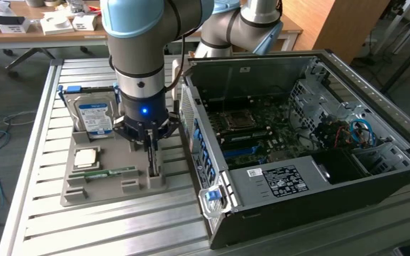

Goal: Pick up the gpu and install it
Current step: 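Pick up the gpu and move the gpu toward the slot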

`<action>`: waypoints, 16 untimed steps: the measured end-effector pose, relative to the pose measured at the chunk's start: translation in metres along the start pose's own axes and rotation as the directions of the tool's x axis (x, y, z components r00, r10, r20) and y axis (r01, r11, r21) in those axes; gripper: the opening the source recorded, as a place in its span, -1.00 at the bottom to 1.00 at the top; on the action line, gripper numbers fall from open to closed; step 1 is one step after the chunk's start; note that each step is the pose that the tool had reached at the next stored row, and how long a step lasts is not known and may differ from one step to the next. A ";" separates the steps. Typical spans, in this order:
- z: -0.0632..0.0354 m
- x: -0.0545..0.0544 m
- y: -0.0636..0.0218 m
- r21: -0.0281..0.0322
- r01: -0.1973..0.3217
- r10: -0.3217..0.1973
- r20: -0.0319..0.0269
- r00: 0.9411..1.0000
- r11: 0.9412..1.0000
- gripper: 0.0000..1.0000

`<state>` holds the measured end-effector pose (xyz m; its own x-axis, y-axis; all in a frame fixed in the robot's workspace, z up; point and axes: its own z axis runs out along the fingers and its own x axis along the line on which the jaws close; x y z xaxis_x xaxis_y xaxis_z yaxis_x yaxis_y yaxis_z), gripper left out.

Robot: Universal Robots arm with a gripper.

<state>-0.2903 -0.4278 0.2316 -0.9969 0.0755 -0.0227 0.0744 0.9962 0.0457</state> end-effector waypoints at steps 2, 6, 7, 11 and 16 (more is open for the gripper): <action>0.0000 0.000 0.0000 0.000 0.000 0.000 0.000 1.000 1.000 -0.47; 0.0000 0.000 0.0000 0.000 0.002 -0.002 0.000 1.000 1.000 -0.47; 0.0000 0.000 0.0000 0.000 0.002 -0.002 0.000 1.000 1.000 -0.47; -0.0002 0.000 0.0001 0.000 0.002 -0.002 0.000 1.000 1.000 -0.47; -0.0058 -0.001 0.0003 0.000 0.002 -0.002 0.000 1.000 1.000 -0.47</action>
<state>-0.2899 -0.4278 0.2374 -0.9970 0.0737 -0.0227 0.0726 0.9963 0.0459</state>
